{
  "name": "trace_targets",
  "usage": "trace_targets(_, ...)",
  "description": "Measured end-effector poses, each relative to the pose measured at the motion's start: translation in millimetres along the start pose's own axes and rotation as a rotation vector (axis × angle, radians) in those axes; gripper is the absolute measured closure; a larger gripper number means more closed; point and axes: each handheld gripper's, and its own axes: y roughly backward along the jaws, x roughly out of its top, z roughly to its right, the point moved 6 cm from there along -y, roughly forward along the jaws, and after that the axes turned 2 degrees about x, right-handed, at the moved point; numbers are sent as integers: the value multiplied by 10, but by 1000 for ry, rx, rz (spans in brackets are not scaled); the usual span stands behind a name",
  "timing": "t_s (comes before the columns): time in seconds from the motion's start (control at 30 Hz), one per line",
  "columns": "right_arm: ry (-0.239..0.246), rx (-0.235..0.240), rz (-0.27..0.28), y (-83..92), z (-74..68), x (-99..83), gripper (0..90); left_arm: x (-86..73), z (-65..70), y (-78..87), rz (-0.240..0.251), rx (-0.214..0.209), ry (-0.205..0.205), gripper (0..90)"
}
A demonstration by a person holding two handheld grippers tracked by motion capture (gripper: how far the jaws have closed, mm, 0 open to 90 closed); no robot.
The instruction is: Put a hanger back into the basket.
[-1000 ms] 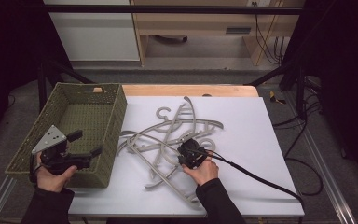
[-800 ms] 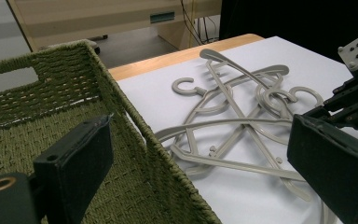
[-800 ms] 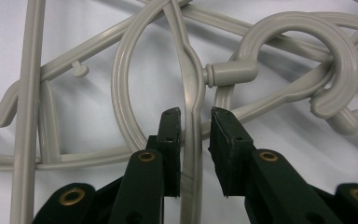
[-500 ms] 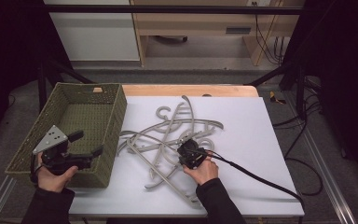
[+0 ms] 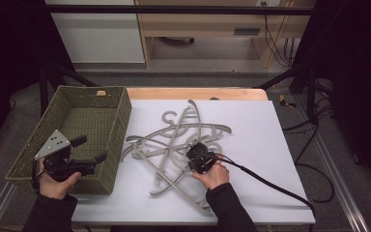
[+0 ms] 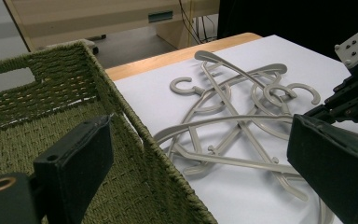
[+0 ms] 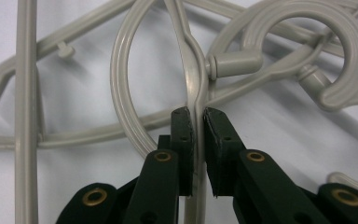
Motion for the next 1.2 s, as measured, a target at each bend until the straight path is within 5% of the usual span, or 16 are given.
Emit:
trace_targets(0.3,11,0,2,-9,79,-72,754,-1,12,-11,-1,-1,-2,67)
trace_targets(0.7,3,6,7,-39,66,-80,826,3,22,-5,-4,-4,-9,67)
trace_targets(1.2,56,52,112,346,151,30,829,38,116,1,-8,-24,-32,73)
